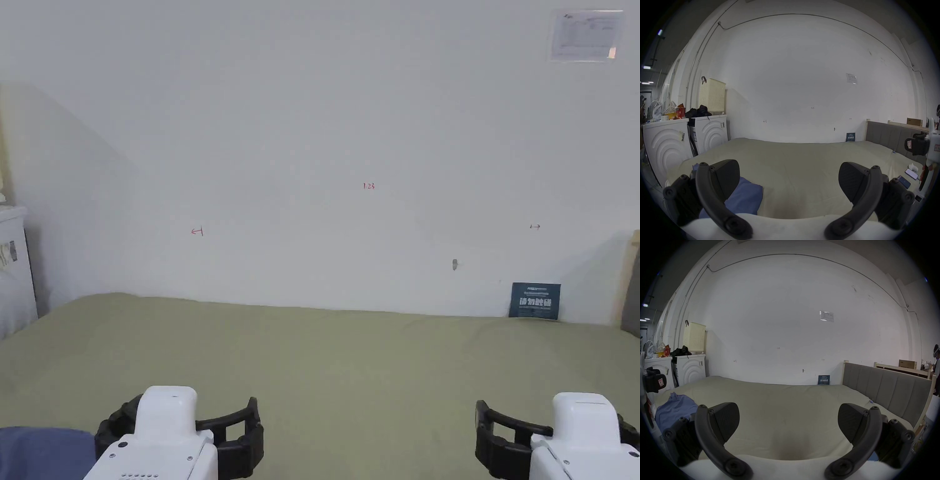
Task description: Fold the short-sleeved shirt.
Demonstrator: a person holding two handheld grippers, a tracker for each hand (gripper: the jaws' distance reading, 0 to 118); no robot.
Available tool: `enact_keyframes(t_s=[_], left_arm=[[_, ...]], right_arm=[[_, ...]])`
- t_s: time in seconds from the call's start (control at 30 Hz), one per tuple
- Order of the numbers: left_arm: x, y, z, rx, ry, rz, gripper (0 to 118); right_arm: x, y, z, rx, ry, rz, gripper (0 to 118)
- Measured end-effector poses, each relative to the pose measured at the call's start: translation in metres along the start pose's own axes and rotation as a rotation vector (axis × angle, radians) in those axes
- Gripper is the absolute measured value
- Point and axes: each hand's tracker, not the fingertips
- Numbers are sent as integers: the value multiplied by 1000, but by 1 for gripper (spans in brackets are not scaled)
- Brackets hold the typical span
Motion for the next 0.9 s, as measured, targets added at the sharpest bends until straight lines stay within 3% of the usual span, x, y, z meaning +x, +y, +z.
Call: enact_keyframes(t_s=[0.1,0.9], left_arm=[[-3,1,1,11,-22,44,118],[-1,0,-1,-19,3,-5,118]], right_arm=[[0,0,0,2,-12,20,118],[5,2,-3,-19,-42,22,118]])
